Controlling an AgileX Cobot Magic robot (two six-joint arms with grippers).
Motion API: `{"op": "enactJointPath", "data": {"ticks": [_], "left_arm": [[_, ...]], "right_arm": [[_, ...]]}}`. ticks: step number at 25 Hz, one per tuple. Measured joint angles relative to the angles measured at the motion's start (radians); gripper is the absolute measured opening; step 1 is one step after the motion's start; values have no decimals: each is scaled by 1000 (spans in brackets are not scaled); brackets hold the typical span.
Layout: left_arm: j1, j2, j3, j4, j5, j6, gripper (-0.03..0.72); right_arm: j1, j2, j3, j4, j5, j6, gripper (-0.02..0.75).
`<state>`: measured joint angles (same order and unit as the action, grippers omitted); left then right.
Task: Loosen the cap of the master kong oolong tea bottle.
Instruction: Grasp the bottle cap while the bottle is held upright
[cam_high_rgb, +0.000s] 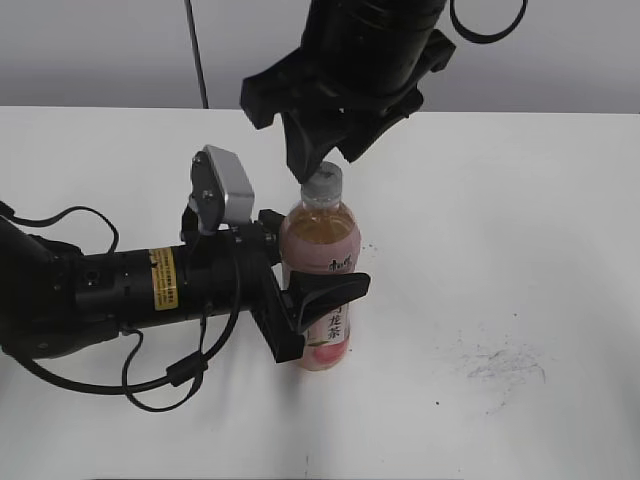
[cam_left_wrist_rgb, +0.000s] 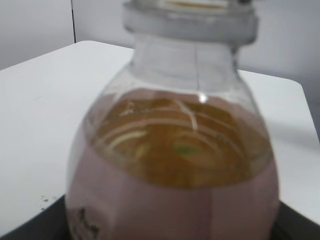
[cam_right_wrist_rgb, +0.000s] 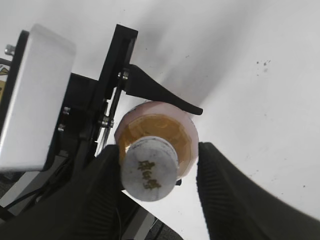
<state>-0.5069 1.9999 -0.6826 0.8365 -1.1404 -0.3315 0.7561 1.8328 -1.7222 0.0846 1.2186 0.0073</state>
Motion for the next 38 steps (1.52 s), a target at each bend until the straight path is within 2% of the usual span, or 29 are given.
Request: {"op": "enactJointPath", "data": {"ticks": [10, 19, 24, 30, 38], "left_arm": [[0, 0, 0, 0, 1, 0, 424], [0, 0, 0, 0, 1, 0, 424], [0, 0, 0, 0, 1, 0, 424], [0, 0, 0, 0, 2, 0, 424], [0, 0, 0, 0, 2, 0, 424]], "right_arm": [[0, 17, 1, 34, 1, -1, 385], [0, 18, 1, 30, 2, -45, 273], [0, 18, 1, 30, 2, -82, 277], [0, 18, 1, 50, 3, -88, 389], [0, 10, 23, 51, 3, -88, 370]]}}
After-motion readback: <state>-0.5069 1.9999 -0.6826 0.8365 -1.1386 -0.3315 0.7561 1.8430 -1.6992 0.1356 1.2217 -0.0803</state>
